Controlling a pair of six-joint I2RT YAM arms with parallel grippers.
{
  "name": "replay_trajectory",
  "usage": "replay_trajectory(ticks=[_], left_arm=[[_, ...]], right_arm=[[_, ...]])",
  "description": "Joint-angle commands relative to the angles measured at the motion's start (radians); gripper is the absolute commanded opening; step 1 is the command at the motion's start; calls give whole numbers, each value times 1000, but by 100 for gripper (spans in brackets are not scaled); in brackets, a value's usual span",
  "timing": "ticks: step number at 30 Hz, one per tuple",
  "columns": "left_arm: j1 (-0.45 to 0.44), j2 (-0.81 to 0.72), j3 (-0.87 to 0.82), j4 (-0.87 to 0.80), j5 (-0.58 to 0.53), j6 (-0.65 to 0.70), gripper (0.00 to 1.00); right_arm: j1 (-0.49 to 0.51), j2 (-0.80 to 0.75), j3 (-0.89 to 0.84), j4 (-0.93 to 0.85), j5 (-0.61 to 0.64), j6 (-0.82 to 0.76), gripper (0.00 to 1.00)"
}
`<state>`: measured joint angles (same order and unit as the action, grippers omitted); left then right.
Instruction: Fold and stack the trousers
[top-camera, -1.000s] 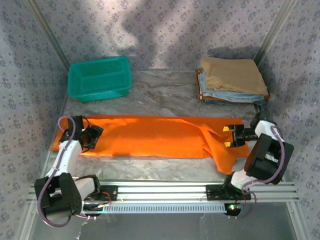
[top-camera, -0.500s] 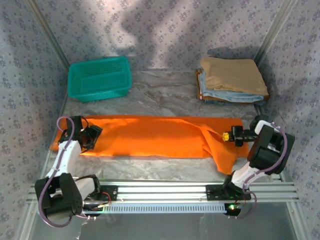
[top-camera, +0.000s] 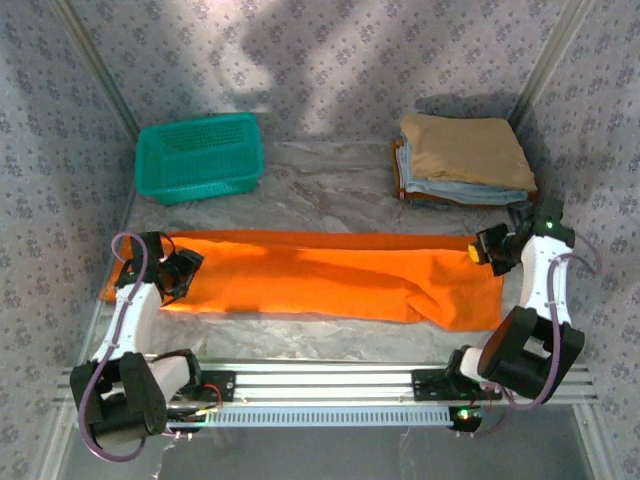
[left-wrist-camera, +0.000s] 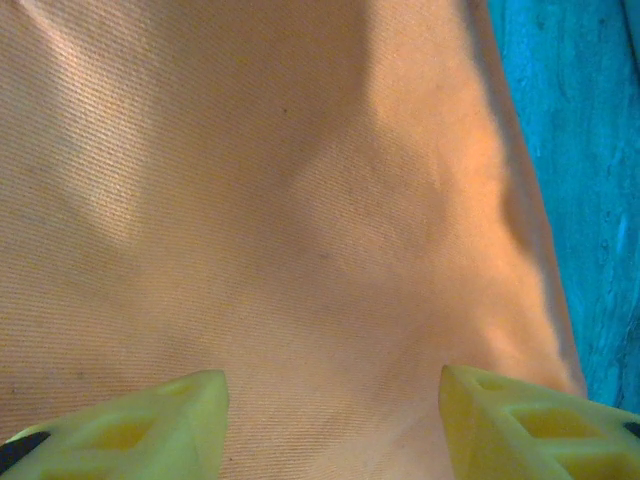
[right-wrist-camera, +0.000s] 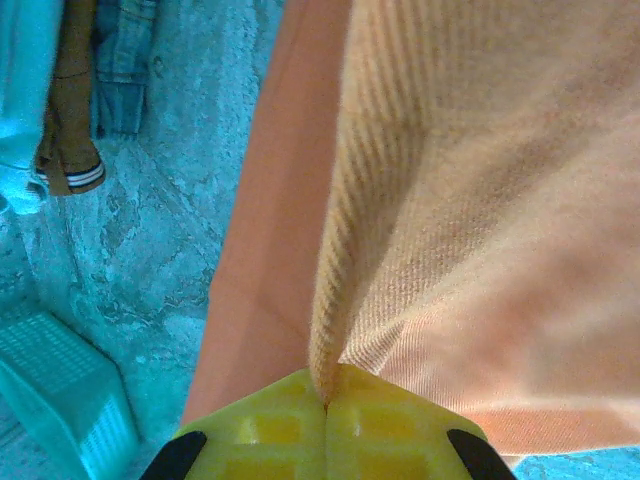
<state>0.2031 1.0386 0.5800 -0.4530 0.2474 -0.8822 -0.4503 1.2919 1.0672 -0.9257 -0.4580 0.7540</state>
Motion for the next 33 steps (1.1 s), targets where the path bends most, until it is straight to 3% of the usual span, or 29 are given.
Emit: replay_trajectory(ticks=[1, 8, 15, 16, 18, 20, 23, 26, 33], left_arm=[[6, -15, 24, -22, 13, 15, 58], [7, -11, 29, -17, 16, 24, 58], [6, 16, 28, 7, 36, 25, 58], [6, 19, 27, 8, 40, 25, 58], [6, 27, 30, 13, 45, 28, 58], [7, 31, 36, 11, 52, 32, 58], [4, 27, 46, 8, 68, 36, 59], [-16, 24, 57, -1, 60, 41, 62], [-80, 44, 57, 44, 42, 15, 66]], right_arm=[[48, 56, 114, -63, 133, -43, 0], [190, 231, 336, -78, 182, -48, 0], [207, 496, 402, -44, 176, -50, 2], [208, 524, 410, -40, 183, -44, 5], [207, 589, 445, -48, 199, -39, 22], [205, 617, 481, -52, 225, -43, 33], [208, 602, 533, -72, 229, -69, 49], [222, 527, 514, -90, 273, -111, 58], [194, 295, 233, -92, 430, -117, 66]])
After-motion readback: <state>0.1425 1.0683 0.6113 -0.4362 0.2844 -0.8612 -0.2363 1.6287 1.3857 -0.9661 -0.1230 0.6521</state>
